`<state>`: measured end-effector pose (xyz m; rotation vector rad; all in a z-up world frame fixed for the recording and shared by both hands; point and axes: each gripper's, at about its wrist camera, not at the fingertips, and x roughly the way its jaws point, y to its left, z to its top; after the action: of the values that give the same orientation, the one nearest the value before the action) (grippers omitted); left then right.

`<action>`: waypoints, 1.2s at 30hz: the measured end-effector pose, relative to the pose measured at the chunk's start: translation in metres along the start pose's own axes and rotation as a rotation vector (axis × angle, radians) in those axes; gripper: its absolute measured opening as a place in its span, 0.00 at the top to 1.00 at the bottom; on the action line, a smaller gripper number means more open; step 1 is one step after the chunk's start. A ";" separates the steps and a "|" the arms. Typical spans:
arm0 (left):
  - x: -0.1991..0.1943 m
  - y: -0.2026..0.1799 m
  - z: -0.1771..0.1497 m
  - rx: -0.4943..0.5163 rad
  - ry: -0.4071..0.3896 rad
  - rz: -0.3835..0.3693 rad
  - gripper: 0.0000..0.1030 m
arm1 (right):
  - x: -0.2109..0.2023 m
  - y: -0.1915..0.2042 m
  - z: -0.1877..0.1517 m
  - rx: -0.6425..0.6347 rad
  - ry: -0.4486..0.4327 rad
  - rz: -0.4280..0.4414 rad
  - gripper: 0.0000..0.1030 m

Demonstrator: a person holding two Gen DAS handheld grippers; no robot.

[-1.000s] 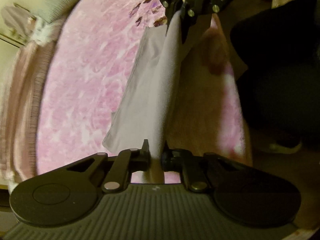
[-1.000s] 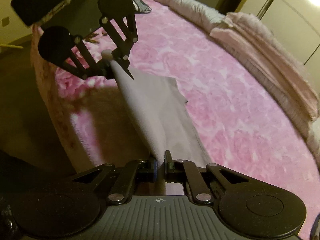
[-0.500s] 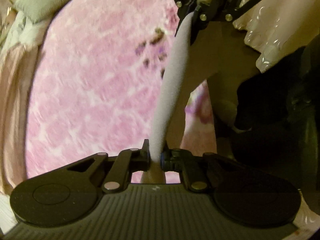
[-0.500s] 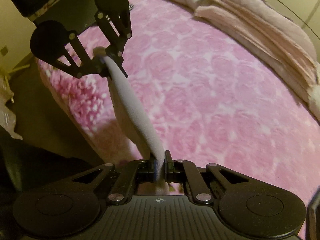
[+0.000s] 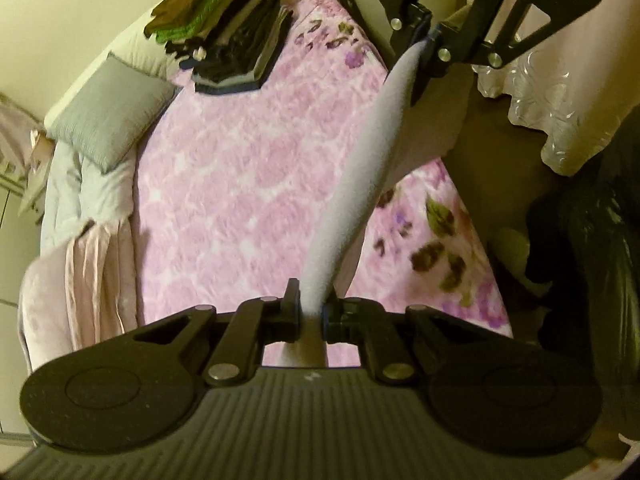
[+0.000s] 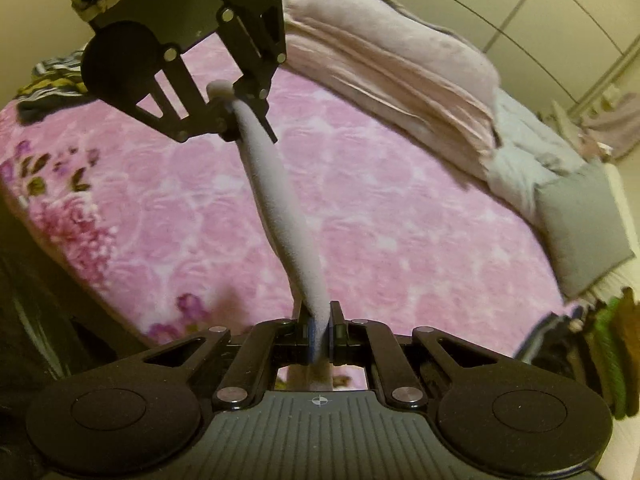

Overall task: Fold clothes
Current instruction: 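Lift the folded grey top with both grippers toward the clothes stack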

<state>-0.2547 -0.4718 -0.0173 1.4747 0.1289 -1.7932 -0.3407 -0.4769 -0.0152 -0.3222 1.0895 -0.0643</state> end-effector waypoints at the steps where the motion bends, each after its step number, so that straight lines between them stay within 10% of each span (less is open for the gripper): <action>1: 0.002 0.003 0.008 0.011 0.000 -0.005 0.93 | -0.002 -0.006 -0.004 0.008 0.001 -0.006 0.98; 24: 0.101 0.024 0.265 0.062 -0.022 -0.056 0.93 | -0.053 -0.210 -0.181 0.068 0.020 -0.024 0.98; 36: 0.152 0.122 0.356 0.146 -0.159 -0.111 0.93 | -0.059 -0.336 -0.197 0.148 0.069 -0.086 0.98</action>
<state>-0.4590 -0.8207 0.0119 1.4421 -0.0002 -2.0390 -0.5057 -0.8284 0.0496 -0.2351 1.1325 -0.2330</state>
